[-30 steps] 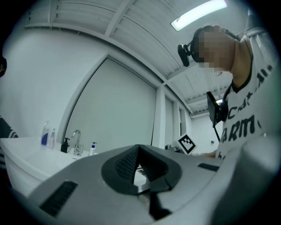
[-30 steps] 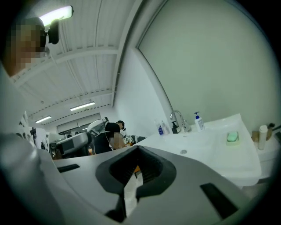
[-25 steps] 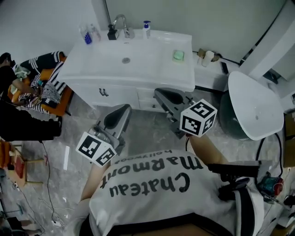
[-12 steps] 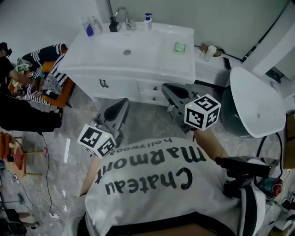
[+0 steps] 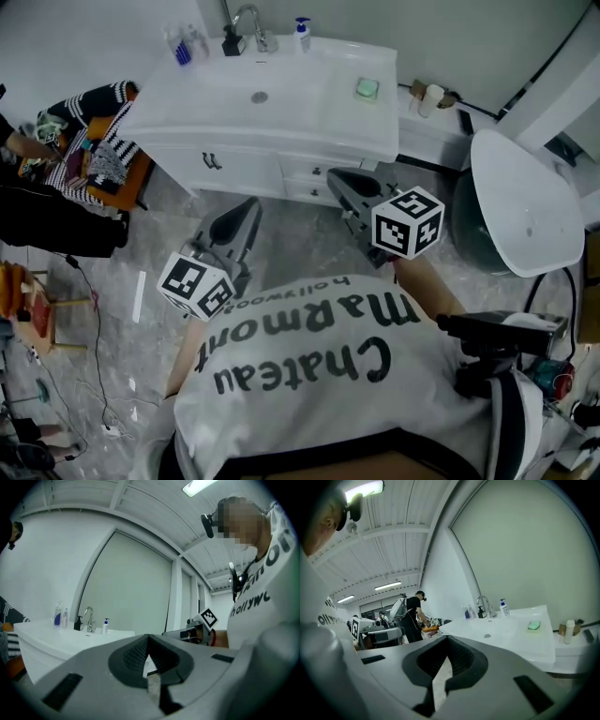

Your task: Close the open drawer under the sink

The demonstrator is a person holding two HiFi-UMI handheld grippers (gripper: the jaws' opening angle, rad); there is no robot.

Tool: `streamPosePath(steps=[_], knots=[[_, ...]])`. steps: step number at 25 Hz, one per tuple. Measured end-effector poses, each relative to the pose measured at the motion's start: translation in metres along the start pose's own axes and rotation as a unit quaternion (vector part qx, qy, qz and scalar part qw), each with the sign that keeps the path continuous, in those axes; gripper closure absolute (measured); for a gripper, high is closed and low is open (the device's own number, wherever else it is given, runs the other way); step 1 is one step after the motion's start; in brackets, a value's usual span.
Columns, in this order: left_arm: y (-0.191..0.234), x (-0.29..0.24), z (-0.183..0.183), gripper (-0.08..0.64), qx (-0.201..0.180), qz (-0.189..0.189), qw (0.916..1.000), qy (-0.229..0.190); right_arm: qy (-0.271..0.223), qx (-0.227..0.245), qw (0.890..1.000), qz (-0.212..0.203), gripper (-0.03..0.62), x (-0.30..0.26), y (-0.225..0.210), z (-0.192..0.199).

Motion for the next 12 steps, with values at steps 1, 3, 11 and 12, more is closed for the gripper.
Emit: streamPosePath(steps=[1, 3, 11, 12], knots=[[-0.002, 0.000, 0.000, 0.552, 0.000, -0.003, 1.0000, -0.001, 0.002, 0.002, 1.000, -0.001, 0.581, 0.001, 0.000, 0.001], [-0.004, 0.000, 0.000, 0.552, -0.002, -0.005, 1.0000, -0.002, 0.002, 0.004, 1.000, -0.002, 0.581, 0.003, 0.000, 0.001], [-0.011, -0.001, -0.002, 0.552, -0.007, -0.008, 0.9999, -0.006, 0.006, 0.004, 1.000, -0.006, 0.581, 0.006, -0.001, 0.000], [-0.012, -0.001, -0.003, 0.552, -0.006, -0.010, 0.9999, -0.007, 0.007, 0.004, 1.000, -0.007, 0.581, 0.006, -0.001, 0.000]])
Point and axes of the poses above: the fingertips, and each gripper's own axes: x backward along the fingers, y to its left, z out of its underside, the point moved 8 cm from there along x, backward along the fingers, and after that the axes turned 4 degrees about -z, right-handed, at the moved point
